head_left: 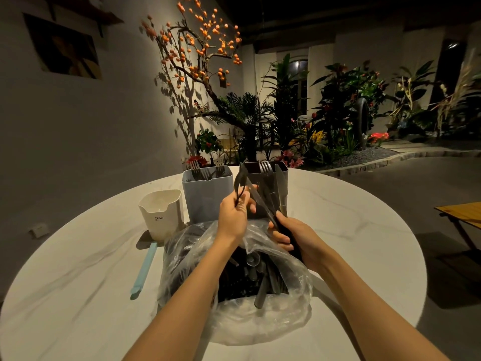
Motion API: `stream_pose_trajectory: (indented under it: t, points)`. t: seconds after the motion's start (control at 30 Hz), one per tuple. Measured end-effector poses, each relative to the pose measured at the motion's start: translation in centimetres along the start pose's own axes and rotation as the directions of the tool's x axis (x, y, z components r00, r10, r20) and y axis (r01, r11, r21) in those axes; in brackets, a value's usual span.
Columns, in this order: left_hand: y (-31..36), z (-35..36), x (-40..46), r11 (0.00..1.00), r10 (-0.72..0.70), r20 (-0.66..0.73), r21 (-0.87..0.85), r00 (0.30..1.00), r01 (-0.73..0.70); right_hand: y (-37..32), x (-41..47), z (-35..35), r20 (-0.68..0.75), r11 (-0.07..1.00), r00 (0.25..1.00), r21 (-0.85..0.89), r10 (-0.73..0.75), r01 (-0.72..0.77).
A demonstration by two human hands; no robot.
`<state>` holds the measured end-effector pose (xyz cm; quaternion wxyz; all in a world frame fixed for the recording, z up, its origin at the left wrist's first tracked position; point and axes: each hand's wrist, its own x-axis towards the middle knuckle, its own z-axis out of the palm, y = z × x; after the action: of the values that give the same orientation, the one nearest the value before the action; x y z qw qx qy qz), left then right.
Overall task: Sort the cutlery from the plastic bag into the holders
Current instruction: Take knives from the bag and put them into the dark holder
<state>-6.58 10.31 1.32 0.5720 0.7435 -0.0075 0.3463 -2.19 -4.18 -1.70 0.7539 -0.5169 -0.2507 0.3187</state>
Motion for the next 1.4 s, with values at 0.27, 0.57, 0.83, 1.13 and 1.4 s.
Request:
stream_pose_trajectory:
  t: [0.27, 0.57, 0.83, 1.13, 1.4]
  points:
    - [2.9, -0.2, -1.2, 0.992, -0.126, 0.17, 0.001, 0.977, 0.127, 0.0, 0.3, 0.5, 0.007, 1.0, 1.0, -0.01, 0.03, -0.029]
    - [2.3, 0.1, -0.8, 0.984, -0.178, 0.156, 0.048, 0.972, 0.172, 0.3, 0.7, 1.1, -0.037, 0.978, 0.997, -0.194, 0.072, -0.078]
    - [1.5, -0.2, -0.2, 0.976, -0.212, 0.058, -0.028, 0.976, 0.214, 0.2, 0.2, 1.9, -0.055, 0.789, 0.998, -0.614, -0.037, -0.004]
    - [1.1, -0.7, -0.1, 0.972, -0.217, 0.096, -0.071, 0.971, 0.224, 0.0, 0.5, 2.1, 0.035, 0.945, 0.999, -0.328, 0.037, -0.023]
    - [0.8, -0.3, -0.5, 0.975, -0.192, 0.138, -0.088, 0.972, 0.205, 0.0, 0.5, 2.3, 0.03, 0.951, 0.999, -0.308, 0.025, -0.014]
